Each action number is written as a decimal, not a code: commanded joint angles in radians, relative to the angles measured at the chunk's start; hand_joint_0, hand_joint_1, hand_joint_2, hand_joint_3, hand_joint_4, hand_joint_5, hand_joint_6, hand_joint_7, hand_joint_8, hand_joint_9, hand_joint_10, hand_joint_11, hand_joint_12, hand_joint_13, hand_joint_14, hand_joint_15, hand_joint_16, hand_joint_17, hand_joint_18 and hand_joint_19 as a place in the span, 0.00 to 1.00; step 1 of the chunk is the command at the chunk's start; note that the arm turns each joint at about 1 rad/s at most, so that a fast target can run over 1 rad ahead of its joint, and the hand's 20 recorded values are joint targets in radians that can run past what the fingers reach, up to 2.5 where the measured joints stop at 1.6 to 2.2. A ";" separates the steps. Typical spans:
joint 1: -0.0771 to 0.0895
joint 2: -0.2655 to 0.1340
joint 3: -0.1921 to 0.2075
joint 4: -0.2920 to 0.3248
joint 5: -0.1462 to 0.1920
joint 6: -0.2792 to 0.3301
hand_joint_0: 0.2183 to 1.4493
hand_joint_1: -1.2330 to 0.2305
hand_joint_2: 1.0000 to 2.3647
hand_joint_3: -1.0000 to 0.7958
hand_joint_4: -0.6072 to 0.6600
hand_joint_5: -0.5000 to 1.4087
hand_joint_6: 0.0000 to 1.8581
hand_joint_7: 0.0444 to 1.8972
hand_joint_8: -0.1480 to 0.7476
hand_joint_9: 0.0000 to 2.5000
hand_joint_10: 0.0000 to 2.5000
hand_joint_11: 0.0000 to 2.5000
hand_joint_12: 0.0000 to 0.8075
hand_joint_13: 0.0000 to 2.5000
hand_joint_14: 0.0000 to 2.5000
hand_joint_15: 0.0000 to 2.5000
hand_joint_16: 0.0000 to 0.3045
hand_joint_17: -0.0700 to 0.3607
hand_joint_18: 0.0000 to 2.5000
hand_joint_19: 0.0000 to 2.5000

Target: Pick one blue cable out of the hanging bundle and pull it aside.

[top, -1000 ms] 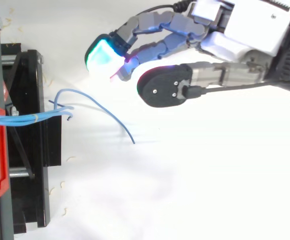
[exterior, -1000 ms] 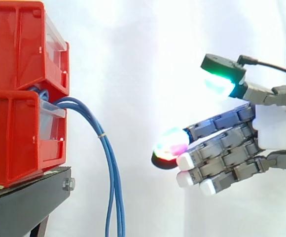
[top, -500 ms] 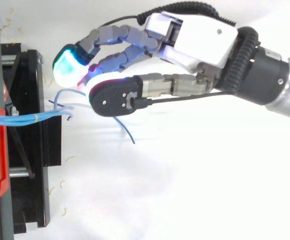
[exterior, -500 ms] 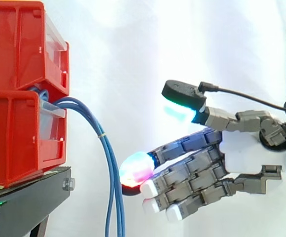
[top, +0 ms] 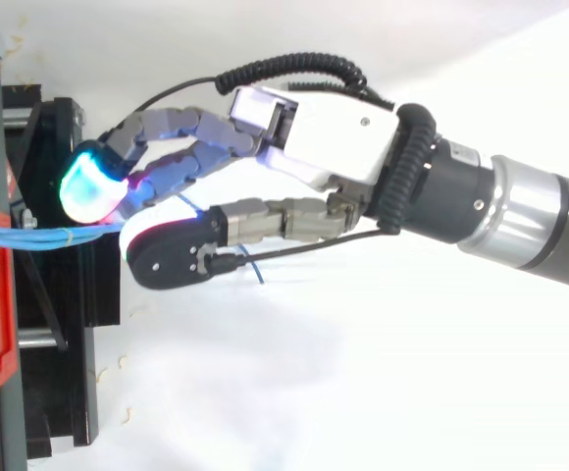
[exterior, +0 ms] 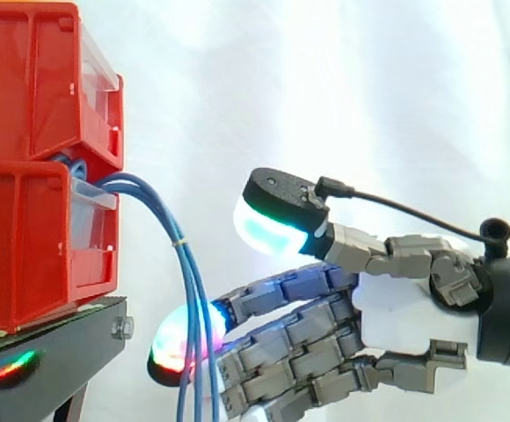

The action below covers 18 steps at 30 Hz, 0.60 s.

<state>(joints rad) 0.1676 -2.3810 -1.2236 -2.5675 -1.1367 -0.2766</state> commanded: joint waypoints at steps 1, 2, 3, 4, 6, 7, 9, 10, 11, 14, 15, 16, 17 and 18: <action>0.006 -0.023 0.001 0.032 -0.001 -0.010 0.25 0.51 0.00 0.29 0.81 0.19 0.27 0.41 0.55 0.33 0.00 0.07 0.54 0.27 0.00 0.10 0.20 0.48 0.24 0.20; 0.009 -0.023 0.001 0.047 -0.001 -0.001 0.25 0.51 0.00 0.29 0.81 0.19 0.27 0.41 0.56 0.33 0.00 0.07 0.54 0.27 0.00 0.10 0.20 0.48 0.24 0.20; 0.010 -0.023 0.003 0.055 0.000 -0.001 0.25 0.51 0.00 0.29 0.81 0.19 0.27 0.41 0.56 0.33 0.00 0.07 0.54 0.27 0.00 0.10 0.20 0.48 0.24 0.20; 0.012 -0.023 0.003 0.055 0.000 -0.001 0.25 0.51 0.00 0.29 0.82 0.19 0.27 0.42 0.56 0.33 0.00 0.07 0.54 0.27 0.00 0.11 0.20 0.48 0.24 0.20; 0.016 -0.023 0.003 0.058 0.002 -0.003 0.25 0.50 0.00 0.29 0.82 0.19 0.27 0.42 0.56 0.33 0.00 0.07 0.54 0.27 0.00 0.10 0.20 0.48 0.24 0.20; 0.018 -0.023 0.009 0.056 0.000 -0.003 0.25 0.50 0.00 0.29 0.83 0.19 0.27 0.43 0.56 0.33 0.00 0.07 0.54 0.27 0.00 0.11 0.20 0.48 0.24 0.20; 0.020 -0.023 0.019 0.055 0.000 -0.004 0.25 0.50 0.00 0.29 0.83 0.19 0.27 0.44 0.55 0.33 0.00 0.07 0.54 0.27 0.00 0.10 0.20 0.48 0.25 0.20; 0.020 -0.023 0.021 0.055 0.000 -0.006 0.25 0.49 0.00 0.29 0.84 0.20 0.27 0.46 0.55 0.33 0.00 0.07 0.54 0.28 0.00 0.11 0.20 0.48 0.25 0.20; 0.020 -0.023 0.024 0.055 0.000 -0.007 0.25 0.49 0.00 0.29 0.84 0.20 0.27 0.46 0.56 0.33 0.00 0.07 0.54 0.28 0.00 0.11 0.20 0.48 0.25 0.20; 0.026 -0.023 0.030 0.058 0.000 -0.032 0.26 0.48 0.00 0.30 0.85 0.20 0.27 0.49 0.55 0.34 0.00 0.07 0.54 0.28 0.00 0.11 0.20 0.47 0.25 0.21; 0.027 -0.023 0.030 0.058 0.000 -0.032 0.26 0.48 0.00 0.30 0.85 0.20 0.27 0.50 0.55 0.34 0.00 0.07 0.54 0.28 0.00 0.11 0.20 0.47 0.25 0.21; 0.027 -0.023 0.030 0.056 0.000 -0.032 0.26 0.47 0.00 0.30 0.85 0.21 0.27 0.51 0.55 0.34 0.00 0.08 0.53 0.28 0.00 0.11 0.20 0.47 0.25 0.21; 0.030 -0.023 0.030 0.056 0.000 -0.030 0.27 0.47 0.00 0.31 0.86 0.21 0.27 0.52 0.55 0.34 0.00 0.08 0.53 0.28 0.00 0.11 0.19 0.47 0.25 0.21; 0.032 -0.023 0.030 0.056 0.000 -0.030 0.27 0.46 0.00 0.31 0.86 0.21 0.27 0.53 0.55 0.34 0.00 0.08 0.53 0.28 0.00 0.11 0.19 0.47 0.25 0.21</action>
<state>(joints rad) 0.1943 -2.4037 -1.1946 -2.5111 -1.1367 -0.3037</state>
